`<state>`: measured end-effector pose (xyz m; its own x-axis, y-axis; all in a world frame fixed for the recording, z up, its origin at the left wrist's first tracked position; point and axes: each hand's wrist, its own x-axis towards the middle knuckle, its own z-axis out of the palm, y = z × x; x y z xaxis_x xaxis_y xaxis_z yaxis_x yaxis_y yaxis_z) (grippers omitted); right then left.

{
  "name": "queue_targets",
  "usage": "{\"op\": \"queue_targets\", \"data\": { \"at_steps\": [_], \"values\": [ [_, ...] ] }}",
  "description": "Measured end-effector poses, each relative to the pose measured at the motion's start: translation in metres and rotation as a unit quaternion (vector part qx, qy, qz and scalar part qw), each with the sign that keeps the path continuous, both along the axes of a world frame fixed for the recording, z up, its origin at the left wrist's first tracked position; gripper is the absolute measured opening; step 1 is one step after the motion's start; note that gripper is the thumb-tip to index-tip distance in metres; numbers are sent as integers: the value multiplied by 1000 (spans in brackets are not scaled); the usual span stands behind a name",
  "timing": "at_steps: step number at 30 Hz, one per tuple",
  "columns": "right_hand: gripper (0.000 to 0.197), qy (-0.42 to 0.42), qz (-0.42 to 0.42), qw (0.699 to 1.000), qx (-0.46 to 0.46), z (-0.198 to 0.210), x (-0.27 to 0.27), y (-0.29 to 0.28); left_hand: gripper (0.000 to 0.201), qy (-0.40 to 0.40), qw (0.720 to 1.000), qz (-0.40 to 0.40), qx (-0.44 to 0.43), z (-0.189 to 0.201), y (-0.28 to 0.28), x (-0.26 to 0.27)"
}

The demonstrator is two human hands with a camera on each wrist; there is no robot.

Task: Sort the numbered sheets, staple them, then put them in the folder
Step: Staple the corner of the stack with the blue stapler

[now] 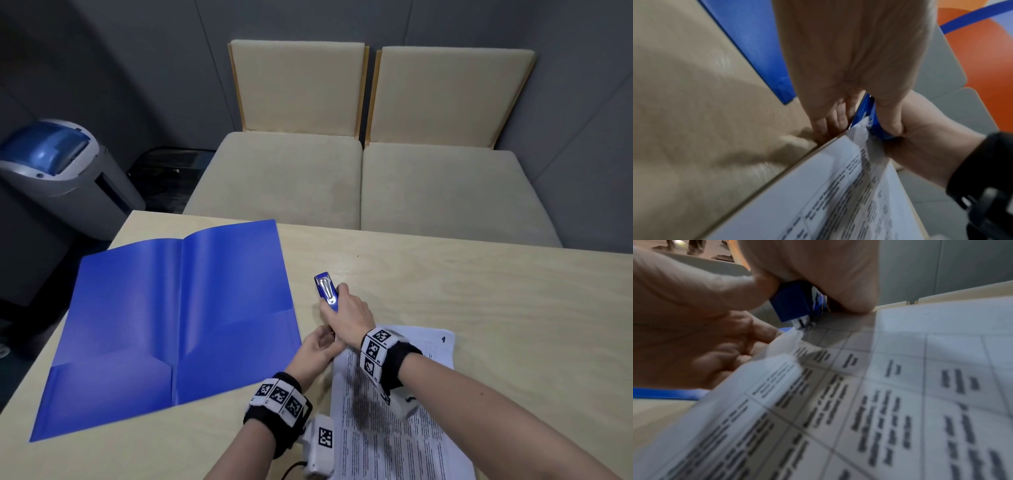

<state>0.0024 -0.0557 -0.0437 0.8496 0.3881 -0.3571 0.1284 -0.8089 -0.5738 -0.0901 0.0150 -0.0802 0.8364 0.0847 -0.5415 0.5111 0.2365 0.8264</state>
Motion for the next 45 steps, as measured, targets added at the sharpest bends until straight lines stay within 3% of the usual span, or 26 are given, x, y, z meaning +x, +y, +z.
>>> {"op": "queue_targets", "data": {
  "at_steps": [5, 14, 17, 22, 24, 26, 28, 29, 31, 33, 34, 35, 37, 40, 45],
  "values": [
    [30, -1, 26, 1000, 6, 3, -2, 2, 59, 1, 995, 62, -82, -9, 0, -4],
    [29, 1, 0, 999, 37, -5, -1, 2, 74, -43, 995, 88, 27, -15, -12, -4],
    [28, -1, -4, 999, 43, -6, -1, 1, 71, -43, 996, 69, 45, -13, -9, -2],
    [29, 15, -3, 999, 51, -6, 2, 1, 42, -19, 999, 0, 34, -8, -1, -2],
    [29, 27, -15, 998, 61, -7, 5, 0, 44, -17, 999, -24, 42, -4, 0, 2],
    [28, 40, -50, 993, 96, -8, 5, 0, 62, -23, 996, -33, 83, -4, 0, 5],
    [27, 37, -122, 976, 177, -5, 7, 2, 80, -16, 988, -23, 150, -8, -3, 6],
    [27, 25, -170, 961, 218, -3, 10, 2, 79, 0, 983, -9, 184, -8, -8, 7],
    [26, 3, -273, 921, 280, 9, 21, 0, 57, 34, 974, 30, 222, -12, -17, 4],
    [27, 13, -352, 878, 325, 22, 38, -17, 31, 38, 979, 57, 190, -12, -25, 1],
    [27, 24, -371, 868, 329, 25, 48, -31, 32, 26, 983, 76, 167, -15, -28, -2],
    [28, 32, -373, 874, 310, 25, 56, -49, 47, 18, 985, 90, 148, -12, -31, -4],
    [32, 24, -355, 912, 201, 16, 68, -99, 75, 5, 988, 95, 123, -7, -36, -6],
    [43, -21, -306, 952, -5, -8, 63, -181, 76, -18, 984, 98, 145, 9, -43, -11],
    [47, -40, -261, 950, -165, -32, 21, -272, 67, -84, 968, 117, 207, 51, -59, -26]
  ]
}}
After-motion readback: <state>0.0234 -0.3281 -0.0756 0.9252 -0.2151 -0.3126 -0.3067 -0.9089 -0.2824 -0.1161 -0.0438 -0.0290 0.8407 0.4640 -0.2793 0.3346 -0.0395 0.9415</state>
